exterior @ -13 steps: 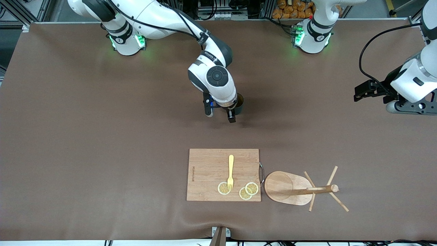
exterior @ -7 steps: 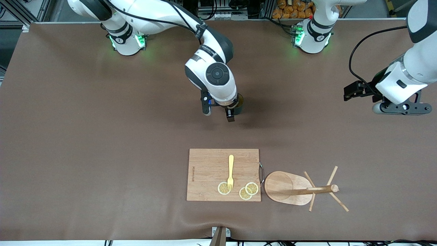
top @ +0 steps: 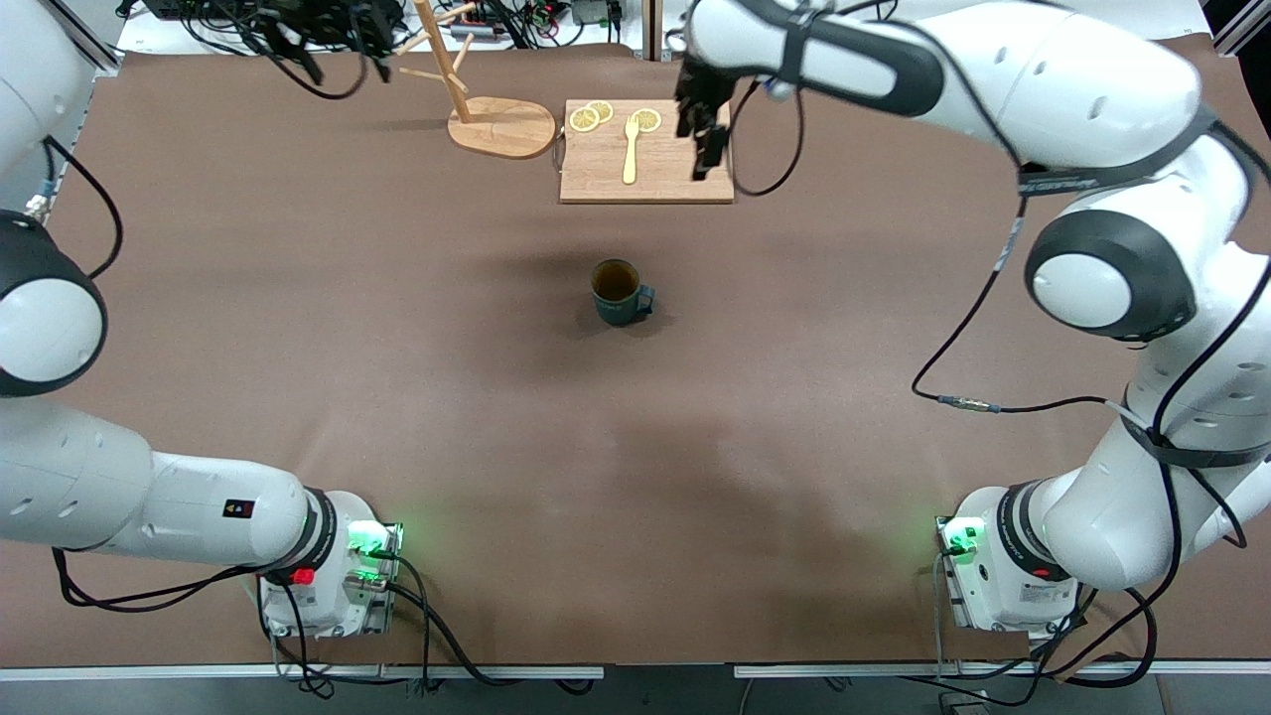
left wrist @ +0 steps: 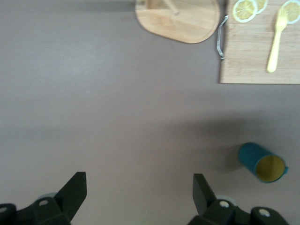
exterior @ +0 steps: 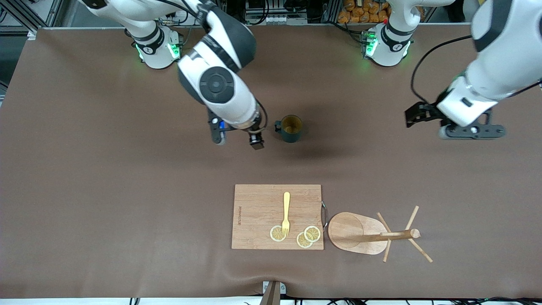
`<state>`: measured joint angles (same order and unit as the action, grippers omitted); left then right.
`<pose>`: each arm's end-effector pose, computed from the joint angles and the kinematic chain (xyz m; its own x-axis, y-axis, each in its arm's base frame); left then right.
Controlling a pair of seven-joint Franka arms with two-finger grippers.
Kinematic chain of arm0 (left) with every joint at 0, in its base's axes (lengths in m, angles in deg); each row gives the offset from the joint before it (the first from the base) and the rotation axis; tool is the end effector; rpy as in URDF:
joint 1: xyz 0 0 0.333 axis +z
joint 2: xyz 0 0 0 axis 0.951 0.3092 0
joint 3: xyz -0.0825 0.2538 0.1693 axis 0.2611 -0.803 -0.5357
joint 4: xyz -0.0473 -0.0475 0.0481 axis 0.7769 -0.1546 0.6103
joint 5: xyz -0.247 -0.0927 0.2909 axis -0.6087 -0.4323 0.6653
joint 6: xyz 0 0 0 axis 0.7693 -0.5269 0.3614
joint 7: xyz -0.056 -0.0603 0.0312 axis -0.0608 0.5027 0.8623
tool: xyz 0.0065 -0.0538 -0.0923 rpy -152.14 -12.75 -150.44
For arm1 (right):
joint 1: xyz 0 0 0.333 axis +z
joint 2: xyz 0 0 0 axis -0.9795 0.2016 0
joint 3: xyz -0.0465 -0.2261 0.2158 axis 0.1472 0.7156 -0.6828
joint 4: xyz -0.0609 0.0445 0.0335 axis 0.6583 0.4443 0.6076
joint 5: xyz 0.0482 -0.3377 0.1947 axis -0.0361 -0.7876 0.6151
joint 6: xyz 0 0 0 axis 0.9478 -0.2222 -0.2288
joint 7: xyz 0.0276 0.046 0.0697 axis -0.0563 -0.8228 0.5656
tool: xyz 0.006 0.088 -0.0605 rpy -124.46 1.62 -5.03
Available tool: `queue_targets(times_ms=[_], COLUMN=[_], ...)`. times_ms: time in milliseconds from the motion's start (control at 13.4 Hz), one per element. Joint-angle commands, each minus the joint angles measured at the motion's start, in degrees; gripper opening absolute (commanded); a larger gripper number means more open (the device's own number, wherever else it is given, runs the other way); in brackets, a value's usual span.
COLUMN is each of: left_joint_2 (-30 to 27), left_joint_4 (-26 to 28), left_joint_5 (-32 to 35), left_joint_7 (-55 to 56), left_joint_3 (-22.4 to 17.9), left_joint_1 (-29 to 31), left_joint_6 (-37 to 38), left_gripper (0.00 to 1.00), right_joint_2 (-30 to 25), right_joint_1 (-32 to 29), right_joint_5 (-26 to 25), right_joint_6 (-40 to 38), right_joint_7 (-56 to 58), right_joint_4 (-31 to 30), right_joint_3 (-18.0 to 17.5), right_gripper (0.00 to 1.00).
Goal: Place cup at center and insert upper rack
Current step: 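Open the right gripper and withdraw while the left gripper reaches the mug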
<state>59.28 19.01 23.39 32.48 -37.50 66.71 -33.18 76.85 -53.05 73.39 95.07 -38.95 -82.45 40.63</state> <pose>0.5526 -0.1416 0.5460 0.9996 0.0037 -0.0278 0.0049 -0.9991 0.0417 0.5468 0.4342 0.4518 0.2107 -0.9602 -0.1832 -0.9558 -0.2417 0.1674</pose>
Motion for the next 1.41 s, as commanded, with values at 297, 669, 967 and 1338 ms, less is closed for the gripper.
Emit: queue_targets(times_ms=[297,669,967,1338], left_joint_2=[4.99,15.0,26.69,36.54], left_joint_4=[1.58,-4.22,-11.94,-14.42], left_joint_5=[3.46,13.46,24.44,37.98], left_joint_7=[17.57,39.11,56.77,78.05], left_joint_3=[11.95,12.49,12.4,11.78], left_joint_1=[-2.27,-16.4,-27.65,-37.94], left_joint_6=[-7.82,-8.27,-8.27,-8.27], left_gripper=[1.0,1.0,1.0,1.0], right_joint_2=[-7.32,-11.36,-18.39,-23.32], right_joint_1=[-21.41,-28.57,-28.13,-27.26], right_joint_5=[0.49,-1.53,-1.45,-1.97], right_joint_6=[-12.94,-17.43,-17.88,-17.88], right_joint_7=[25.29,48.75,75.12,103.76], right_joint_4=[-1.85,-3.6,-9.57,-11.69], right_joint_3=[-9.47,-7.85,2.52,14.47], right_gripper=[1.0,1.0,1.0,1.0])
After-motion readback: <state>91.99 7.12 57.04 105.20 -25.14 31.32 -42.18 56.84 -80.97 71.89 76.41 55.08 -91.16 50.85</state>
